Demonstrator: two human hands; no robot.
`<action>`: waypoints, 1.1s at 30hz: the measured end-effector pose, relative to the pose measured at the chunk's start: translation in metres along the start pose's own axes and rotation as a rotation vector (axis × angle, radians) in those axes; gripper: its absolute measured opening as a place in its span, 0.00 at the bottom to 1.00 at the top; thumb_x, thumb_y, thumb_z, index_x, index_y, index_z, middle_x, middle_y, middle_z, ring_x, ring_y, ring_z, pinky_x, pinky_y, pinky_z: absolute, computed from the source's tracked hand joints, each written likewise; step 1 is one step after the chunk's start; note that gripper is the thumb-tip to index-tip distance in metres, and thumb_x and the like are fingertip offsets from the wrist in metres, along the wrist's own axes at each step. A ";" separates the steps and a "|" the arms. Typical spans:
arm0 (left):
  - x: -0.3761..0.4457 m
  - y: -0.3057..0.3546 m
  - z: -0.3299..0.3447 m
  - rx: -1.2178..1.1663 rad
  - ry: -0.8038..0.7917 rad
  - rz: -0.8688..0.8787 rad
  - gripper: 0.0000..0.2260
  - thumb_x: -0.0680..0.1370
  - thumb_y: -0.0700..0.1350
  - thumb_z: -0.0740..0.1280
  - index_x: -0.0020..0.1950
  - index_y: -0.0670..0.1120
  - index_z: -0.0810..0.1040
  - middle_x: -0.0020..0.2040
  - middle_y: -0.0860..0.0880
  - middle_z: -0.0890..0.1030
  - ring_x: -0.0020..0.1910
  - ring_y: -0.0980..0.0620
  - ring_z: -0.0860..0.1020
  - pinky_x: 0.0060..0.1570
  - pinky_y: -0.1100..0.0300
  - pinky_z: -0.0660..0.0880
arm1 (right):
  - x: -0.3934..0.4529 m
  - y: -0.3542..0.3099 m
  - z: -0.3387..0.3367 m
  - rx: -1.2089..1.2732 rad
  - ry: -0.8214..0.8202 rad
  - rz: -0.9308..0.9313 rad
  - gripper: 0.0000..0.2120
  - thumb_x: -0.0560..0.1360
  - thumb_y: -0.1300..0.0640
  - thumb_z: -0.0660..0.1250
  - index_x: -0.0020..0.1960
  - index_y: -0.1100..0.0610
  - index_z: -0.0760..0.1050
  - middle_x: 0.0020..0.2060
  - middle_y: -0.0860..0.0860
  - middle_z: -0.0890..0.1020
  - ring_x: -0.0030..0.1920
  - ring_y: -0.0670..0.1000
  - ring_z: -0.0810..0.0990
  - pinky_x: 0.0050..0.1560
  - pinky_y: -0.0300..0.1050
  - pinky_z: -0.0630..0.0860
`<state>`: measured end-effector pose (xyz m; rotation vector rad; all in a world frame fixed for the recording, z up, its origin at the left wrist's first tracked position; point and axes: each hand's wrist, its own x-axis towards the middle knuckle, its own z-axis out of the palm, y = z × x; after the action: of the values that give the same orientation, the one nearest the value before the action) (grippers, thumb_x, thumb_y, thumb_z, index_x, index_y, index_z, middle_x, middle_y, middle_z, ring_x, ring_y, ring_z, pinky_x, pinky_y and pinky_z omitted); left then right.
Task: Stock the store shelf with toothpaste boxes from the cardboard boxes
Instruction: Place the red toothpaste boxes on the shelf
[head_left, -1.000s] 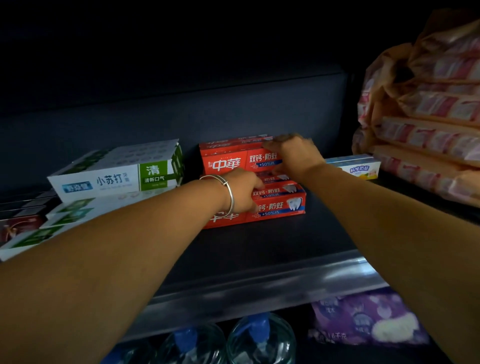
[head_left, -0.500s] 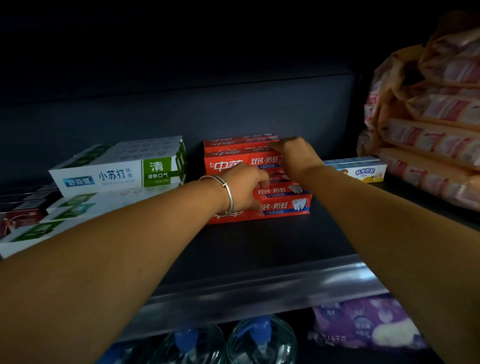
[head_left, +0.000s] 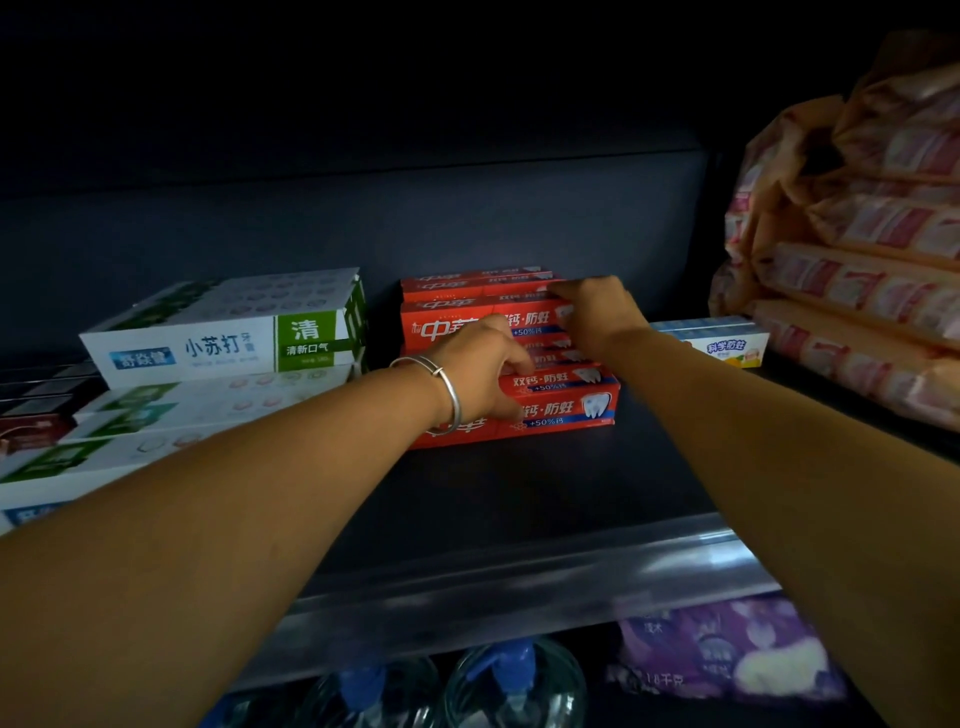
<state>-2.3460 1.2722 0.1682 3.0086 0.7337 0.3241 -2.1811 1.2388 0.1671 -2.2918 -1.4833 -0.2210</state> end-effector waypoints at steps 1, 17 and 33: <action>0.000 0.000 0.000 0.000 0.006 0.001 0.23 0.70 0.51 0.74 0.63 0.48 0.76 0.57 0.50 0.71 0.55 0.52 0.72 0.57 0.58 0.74 | -0.001 0.000 0.000 0.008 -0.002 0.001 0.19 0.81 0.57 0.58 0.71 0.55 0.66 0.65 0.58 0.72 0.63 0.58 0.74 0.65 0.52 0.72; 0.005 -0.006 0.002 -0.048 -0.009 0.026 0.23 0.70 0.50 0.73 0.65 0.50 0.75 0.51 0.55 0.68 0.51 0.57 0.67 0.52 0.66 0.67 | 0.005 0.001 -0.004 0.010 -0.008 0.007 0.19 0.80 0.58 0.58 0.71 0.55 0.67 0.65 0.58 0.73 0.62 0.58 0.75 0.64 0.50 0.73; 0.006 -0.013 0.002 -0.093 -0.028 0.018 0.26 0.70 0.55 0.72 0.66 0.49 0.73 0.53 0.56 0.68 0.51 0.59 0.67 0.50 0.67 0.65 | 0.020 -0.004 0.006 -0.123 0.082 0.019 0.15 0.81 0.56 0.56 0.64 0.59 0.73 0.58 0.58 0.77 0.57 0.57 0.78 0.58 0.49 0.74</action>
<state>-2.3464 1.2869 0.1668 2.9275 0.6701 0.3067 -2.1765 1.2595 0.1694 -2.3606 -1.4432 -0.4059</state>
